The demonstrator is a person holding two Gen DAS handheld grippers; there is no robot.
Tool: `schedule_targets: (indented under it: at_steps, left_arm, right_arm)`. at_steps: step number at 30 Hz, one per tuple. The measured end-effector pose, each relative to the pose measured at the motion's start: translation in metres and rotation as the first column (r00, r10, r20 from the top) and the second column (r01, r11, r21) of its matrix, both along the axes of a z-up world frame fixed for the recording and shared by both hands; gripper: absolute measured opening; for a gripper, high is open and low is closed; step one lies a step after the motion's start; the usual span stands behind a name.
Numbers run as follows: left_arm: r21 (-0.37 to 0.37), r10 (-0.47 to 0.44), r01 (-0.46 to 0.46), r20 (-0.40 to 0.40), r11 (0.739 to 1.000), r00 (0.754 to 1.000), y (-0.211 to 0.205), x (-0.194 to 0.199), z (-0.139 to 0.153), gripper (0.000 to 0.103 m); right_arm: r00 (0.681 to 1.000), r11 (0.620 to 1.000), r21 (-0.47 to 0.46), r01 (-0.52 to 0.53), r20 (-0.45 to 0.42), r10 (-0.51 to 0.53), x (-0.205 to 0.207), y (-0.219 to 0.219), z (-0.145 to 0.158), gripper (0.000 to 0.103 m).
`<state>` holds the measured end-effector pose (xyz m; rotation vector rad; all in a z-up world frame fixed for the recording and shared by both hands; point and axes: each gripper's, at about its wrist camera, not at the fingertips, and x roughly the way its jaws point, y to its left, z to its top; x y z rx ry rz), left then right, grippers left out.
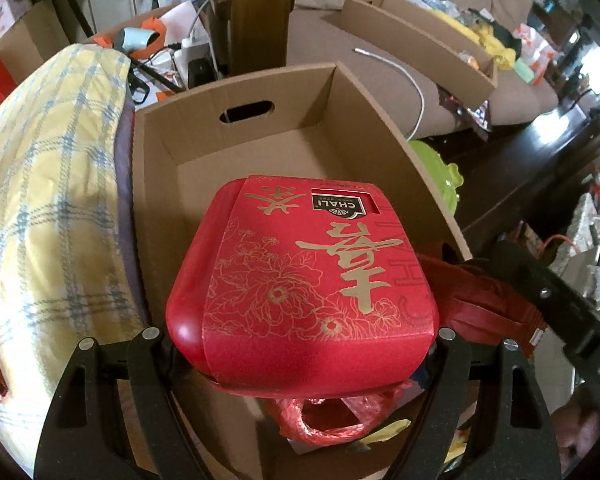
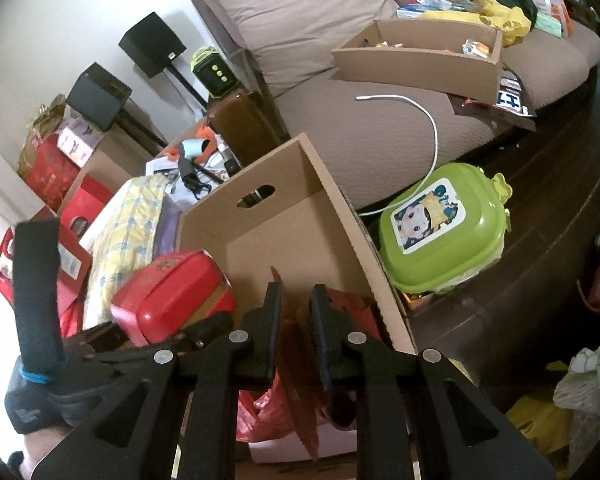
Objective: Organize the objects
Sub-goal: 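Open the left gripper while the right opens, releasing tin box and tea packet into the box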
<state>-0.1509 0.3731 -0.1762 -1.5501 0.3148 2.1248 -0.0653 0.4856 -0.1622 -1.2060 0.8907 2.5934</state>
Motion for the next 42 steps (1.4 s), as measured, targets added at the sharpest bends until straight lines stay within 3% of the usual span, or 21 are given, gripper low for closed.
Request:
schedule_targets:
  at_steps: [4, 25, 35, 42]
  left_arm:
    - [-0.020, 0.005, -0.005, 0.009, 1.000, 1.000, 0.001, -0.002, -0.008, 0.079]
    - [-0.098, -0.007, 0.015, 0.077, 0.995, 0.997, 0.006, -0.002, -0.028, 0.080]
    - [-0.047, -0.008, 0.009, 0.016, 0.999, 1.000, -0.006, 0.007, 0.006, 0.080]
    - [0.016, 0.013, -0.011, -0.114, 1.000, 0.993, -0.030, 0.020, 0.058, 0.080]
  right_arm:
    - [1.000, 1.000, -0.005, 0.010, -0.002, -0.010, 0.001, 0.002, 0.001, 0.025]
    - [1.000, 1.000, -0.013, 0.018, 0.003, -0.018, 0.002, 0.004, 0.000, 0.031]
    - [1.000, 1.000, -0.010, 0.025, 0.006, -0.025, 0.003, 0.002, 0.000, 0.031]
    - [1.000, 1.000, 0.000, 0.027, 0.006, -0.027, 0.003, 0.001, 0.000, 0.031]
